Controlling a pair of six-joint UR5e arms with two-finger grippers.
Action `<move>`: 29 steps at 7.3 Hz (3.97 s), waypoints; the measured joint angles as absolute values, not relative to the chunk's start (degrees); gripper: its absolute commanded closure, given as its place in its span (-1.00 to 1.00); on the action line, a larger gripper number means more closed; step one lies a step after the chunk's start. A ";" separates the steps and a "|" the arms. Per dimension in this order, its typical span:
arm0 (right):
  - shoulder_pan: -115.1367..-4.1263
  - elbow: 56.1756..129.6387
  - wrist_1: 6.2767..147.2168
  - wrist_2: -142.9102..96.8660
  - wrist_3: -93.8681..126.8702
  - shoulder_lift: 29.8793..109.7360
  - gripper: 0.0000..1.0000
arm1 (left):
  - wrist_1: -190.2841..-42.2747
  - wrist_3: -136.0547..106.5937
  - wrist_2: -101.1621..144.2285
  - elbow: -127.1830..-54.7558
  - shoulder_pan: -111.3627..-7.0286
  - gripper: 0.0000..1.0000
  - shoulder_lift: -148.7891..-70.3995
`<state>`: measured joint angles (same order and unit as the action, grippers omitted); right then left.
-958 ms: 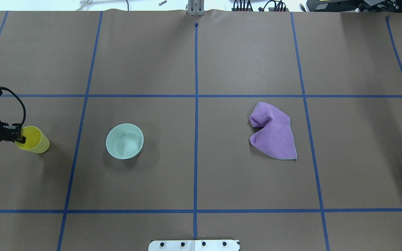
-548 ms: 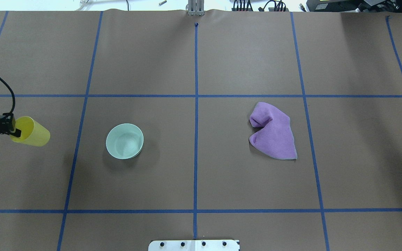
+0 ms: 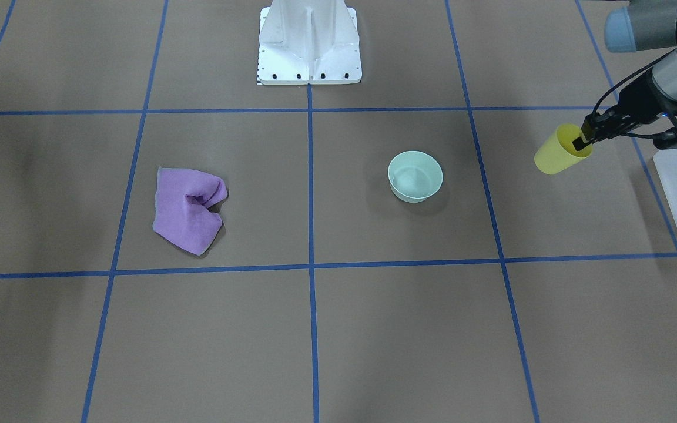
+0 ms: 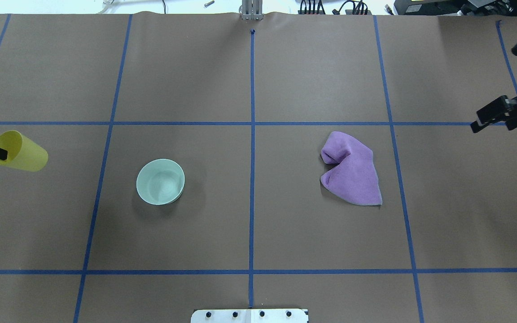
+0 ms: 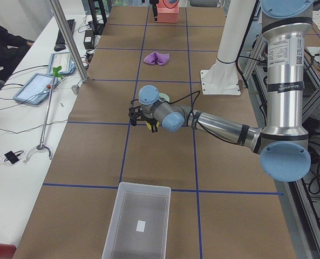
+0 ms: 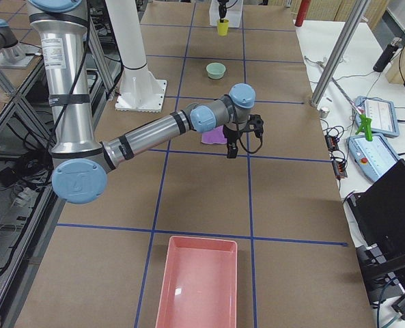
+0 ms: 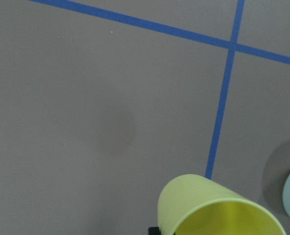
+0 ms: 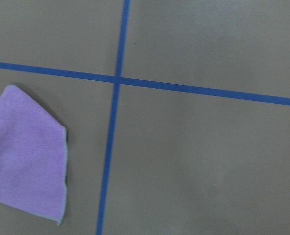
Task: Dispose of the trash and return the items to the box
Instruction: 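Lift the yellow cup with left gripper while right gripper reaches for cloth, then carry yellow cup over clear bin while right gripper grasps purple cloth, then drop yellow cup into clear bin while right gripper carries cloth to pink bin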
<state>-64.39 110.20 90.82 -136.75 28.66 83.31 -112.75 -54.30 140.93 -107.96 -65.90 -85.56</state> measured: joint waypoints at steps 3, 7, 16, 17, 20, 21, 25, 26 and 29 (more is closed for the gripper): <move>-50.36 106.33 82.93 -126.50 44.98 75.32 -1.00 | -112.69 -44.87 141.01 -103.57 -73.00 1.00 -85.47; -42.27 97.26 70.49 -120.53 53.61 69.55 -1.00 | -109.32 -32.78 140.68 -98.93 -80.54 1.00 -85.63; -41.73 98.36 72.48 -118.49 56.83 67.57 1.00 | -98.56 7.45 132.85 -83.77 -93.63 1.00 -88.28; -42.74 101.90 76.69 -118.52 56.85 67.44 1.00 | -98.69 8.86 132.82 -82.50 -93.90 1.00 -87.93; -47.28 112.60 90.11 -118.61 56.85 67.34 1.00 | -102.12 5.58 132.88 -78.94 -93.88 1.00 -87.58; -49.08 115.32 93.41 -118.69 56.79 67.60 1.00 | -105.97 1.70 132.91 -76.33 -93.65 1.00 -88.20; -54.98 121.36 101.78 -118.72 55.98 68.09 1.00 | -110.07 -8.50 135.51 -72.91 -90.73 1.00 -90.51; -56.48 122.30 103.27 -118.57 55.85 68.30 1.00 | -110.16 -9.67 136.61 -72.83 -89.41 1.00 -90.57; -59.24 124.81 105.91 -118.11 55.23 70.15 1.00 | -110.71 -10.27 137.71 -71.24 -87.21 0.19 -90.76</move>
<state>-59.24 124.81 105.91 -118.11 55.23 70.15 -110.71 -10.27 137.71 -71.24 -87.21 -90.76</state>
